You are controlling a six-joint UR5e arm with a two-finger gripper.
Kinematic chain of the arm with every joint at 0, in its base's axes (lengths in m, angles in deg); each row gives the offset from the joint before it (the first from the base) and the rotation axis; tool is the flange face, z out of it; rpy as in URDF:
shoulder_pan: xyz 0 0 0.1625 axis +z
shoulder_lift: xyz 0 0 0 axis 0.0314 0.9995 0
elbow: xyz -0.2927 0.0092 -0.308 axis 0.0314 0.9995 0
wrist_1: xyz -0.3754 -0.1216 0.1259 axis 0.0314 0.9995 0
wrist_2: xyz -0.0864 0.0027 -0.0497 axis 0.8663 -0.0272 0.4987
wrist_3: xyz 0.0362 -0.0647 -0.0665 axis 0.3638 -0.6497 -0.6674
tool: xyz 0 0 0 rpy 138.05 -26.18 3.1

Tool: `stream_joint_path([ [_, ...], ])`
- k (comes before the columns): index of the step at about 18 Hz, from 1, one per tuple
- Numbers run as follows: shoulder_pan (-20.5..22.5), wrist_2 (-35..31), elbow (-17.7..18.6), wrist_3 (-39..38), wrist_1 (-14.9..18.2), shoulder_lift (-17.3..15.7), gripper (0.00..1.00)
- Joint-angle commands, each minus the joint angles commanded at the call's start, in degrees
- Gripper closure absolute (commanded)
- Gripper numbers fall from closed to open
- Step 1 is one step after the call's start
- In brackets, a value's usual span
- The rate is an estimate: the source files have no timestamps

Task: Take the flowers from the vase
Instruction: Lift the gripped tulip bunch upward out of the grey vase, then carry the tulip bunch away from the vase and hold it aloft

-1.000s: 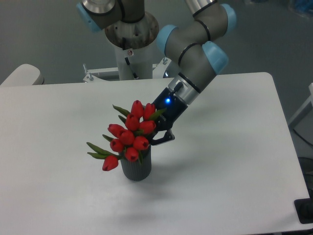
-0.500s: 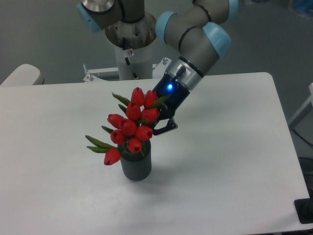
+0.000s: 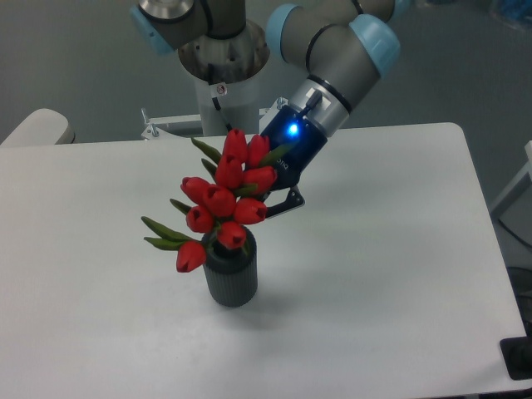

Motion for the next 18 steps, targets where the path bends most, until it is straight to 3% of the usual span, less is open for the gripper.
stream_joint_path([
  [13,1.2,1.4,-5.9,-7.0,0.1,-1.3,0.69],
  [15,2.5,1.5,-8.0,-7.0,0.1,0.0,0.69],
  [18,3.7,0.6,-11.9,-7.1,0.3,4.5,0.68],
])
